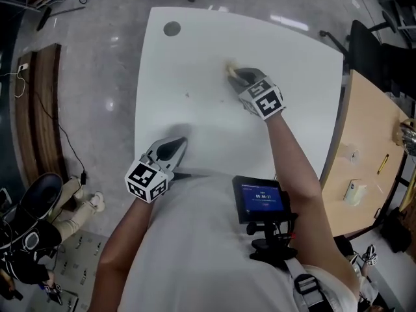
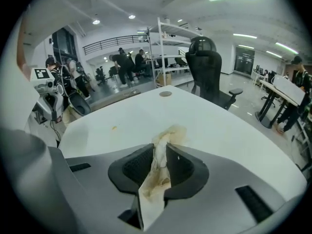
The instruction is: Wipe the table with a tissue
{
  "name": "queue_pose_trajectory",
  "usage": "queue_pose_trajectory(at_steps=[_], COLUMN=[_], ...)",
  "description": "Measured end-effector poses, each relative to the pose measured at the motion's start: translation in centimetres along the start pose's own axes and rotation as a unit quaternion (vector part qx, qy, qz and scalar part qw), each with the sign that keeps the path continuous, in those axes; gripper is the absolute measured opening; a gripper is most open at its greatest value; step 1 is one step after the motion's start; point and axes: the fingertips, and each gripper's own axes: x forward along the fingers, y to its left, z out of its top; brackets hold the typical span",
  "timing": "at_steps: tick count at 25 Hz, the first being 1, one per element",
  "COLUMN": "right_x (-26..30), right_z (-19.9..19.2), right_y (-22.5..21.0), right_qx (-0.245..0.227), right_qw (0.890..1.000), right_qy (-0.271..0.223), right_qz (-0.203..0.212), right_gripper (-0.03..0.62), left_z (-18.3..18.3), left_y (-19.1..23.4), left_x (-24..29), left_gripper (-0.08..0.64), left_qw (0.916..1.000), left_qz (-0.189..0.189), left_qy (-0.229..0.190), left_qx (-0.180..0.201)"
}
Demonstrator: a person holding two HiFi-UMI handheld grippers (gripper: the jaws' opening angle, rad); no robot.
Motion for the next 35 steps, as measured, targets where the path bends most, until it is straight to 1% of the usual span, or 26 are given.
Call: queue_pose_trajectory(at_steps=[3, 6, 9, 10, 12, 15, 17, 19, 21, 25, 29, 32, 34, 35], right_x=[-1.9, -3.2, -2.9, -3.0, -3.1, -2.8, -2.8, -2.5, -1.8, -0.4, 0.0, 0.1, 0.0, -0.1], right_z=[-1.9, -3.3, -2.8, -3.3, -5.2, -7.7, -8.0, -7.6, -6.9, -5.4, -5.1, -5.1, -5.6, -6.0], right_y=[0.4, 1.3, 1.7, 1.9, 2.3, 2.9, 3.0, 3.2, 4.1, 6.6, 8.6, 11.6, 14.1, 15.3], right_qx=[0.007, 0.026, 0.038, 0.047, 0.063, 0.063, 0.064, 0.068, 0.06, 0.025, 0.005, -0.028, -0.061, -0.08], right_qw=[0.999, 0.998, 0.997, 0.996, 0.994, 0.992, 0.991, 0.99, 0.992, 0.996, 0.998, 0.997, 0.993, 0.989], right_qy=[0.001, 0.004, 0.004, 0.01, 0.031, 0.057, 0.061, 0.059, 0.057, 0.062, 0.06, 0.063, 0.074, 0.084], right_qz=[-0.033, -0.058, -0.072, -0.077, -0.084, -0.092, -0.103, -0.104, -0.092, -0.056, -0.021, 0.027, 0.07, 0.093], right_gripper=[0.08, 0.08, 0.08, 0.08, 0.08, 0.08, 0.08, 0.08, 0.08, 0.08, 0.08, 0.08, 0.08, 0.08], left_z=[0.0, 0.6, 2.0, 2.0, 1.2, 0.1, -0.1, -0.4, -0.6, -0.7, -0.7, -0.9, -1.1, -1.2], left_y=[0.5, 1.3, 2.7, 2.8, 2.2, 1.3, 1.0, 1.1, 1.1, 1.1, 1.1, 1.3, 1.4, 1.4], left_x=[-0.5, -1.7, -3.1, -3.3, -3.0, -2.7, -2.9, -3.2, -3.6, -4.3, -4.9, -5.5, -5.7, -5.8], left_gripper=[0.008, 0.008, 0.008, 0.008, 0.008, 0.008, 0.008, 0.008, 0.008, 0.008, 0.008, 0.008, 0.008, 0.008], left_qw=[0.9998, 0.9993, 0.9987, 0.9985, 0.9981, 0.9979, 0.9979, 0.998, 0.998, 0.998, 0.9983, 0.9985, 0.9986, 0.9986], left_qz=[-0.017, -0.03, -0.034, -0.038, -0.046, -0.052, -0.053, -0.051, -0.05, -0.05, -0.044, -0.04, -0.038, -0.038], left_qy=[0.003, 0.003, -0.003, -0.002, -0.001, -0.002, -0.003, -0.005, -0.006, -0.009, -0.014, -0.016, -0.017, -0.018], left_qx=[0.011, 0.023, 0.038, 0.04, 0.04, 0.038, 0.038, 0.038, 0.039, 0.038, 0.036, 0.034, 0.032, 0.031])
